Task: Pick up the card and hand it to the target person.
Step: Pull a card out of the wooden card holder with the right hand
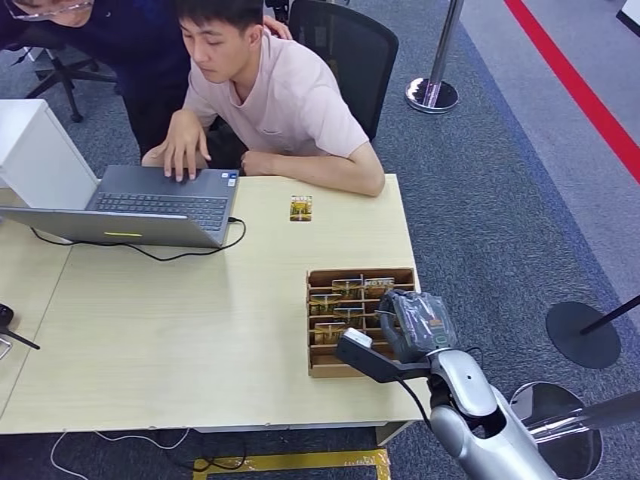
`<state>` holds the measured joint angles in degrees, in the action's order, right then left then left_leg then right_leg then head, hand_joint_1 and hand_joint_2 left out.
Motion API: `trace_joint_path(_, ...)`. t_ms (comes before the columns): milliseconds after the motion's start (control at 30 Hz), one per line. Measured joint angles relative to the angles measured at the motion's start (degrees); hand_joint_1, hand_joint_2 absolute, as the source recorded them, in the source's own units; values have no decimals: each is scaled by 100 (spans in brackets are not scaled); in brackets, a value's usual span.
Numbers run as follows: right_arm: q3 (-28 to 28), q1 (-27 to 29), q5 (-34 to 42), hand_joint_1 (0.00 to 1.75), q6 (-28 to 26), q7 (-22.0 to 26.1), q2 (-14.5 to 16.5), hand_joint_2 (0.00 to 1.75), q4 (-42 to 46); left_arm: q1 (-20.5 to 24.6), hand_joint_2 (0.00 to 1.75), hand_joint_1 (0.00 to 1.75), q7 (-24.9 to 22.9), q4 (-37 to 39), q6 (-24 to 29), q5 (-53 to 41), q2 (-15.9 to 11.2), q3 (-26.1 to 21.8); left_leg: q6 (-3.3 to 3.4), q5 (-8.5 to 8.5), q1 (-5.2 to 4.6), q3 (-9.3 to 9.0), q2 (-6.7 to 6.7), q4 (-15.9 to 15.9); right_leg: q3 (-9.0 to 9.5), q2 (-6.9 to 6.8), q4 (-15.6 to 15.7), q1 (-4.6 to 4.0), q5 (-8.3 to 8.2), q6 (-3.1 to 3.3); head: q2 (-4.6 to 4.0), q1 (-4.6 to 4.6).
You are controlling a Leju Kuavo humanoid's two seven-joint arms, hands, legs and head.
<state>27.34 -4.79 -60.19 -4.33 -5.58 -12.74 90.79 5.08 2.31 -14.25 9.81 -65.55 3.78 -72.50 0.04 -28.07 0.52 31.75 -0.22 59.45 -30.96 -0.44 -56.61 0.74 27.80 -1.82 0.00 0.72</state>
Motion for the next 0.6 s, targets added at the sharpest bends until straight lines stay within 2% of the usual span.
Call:
trace_joint_path(400, 0, -4, 14, 154, -64, 116, 0, 175, 0, -1, 175, 0, 24, 0, 93, 7, 0, -27, 0, 0, 0, 0, 0, 0, 0, 0, 0, 0, 0, 0, 0, 0)
trace_joint_path(600, -8, -4, 134, 154, -434, 450, 0, 175, 33, -1, 175, 0, 9, 0, 111, 7, 0, -69, 0, 0, 0, 0, 0, 0, 0, 0, 0, 0, 0, 0, 0, 0)
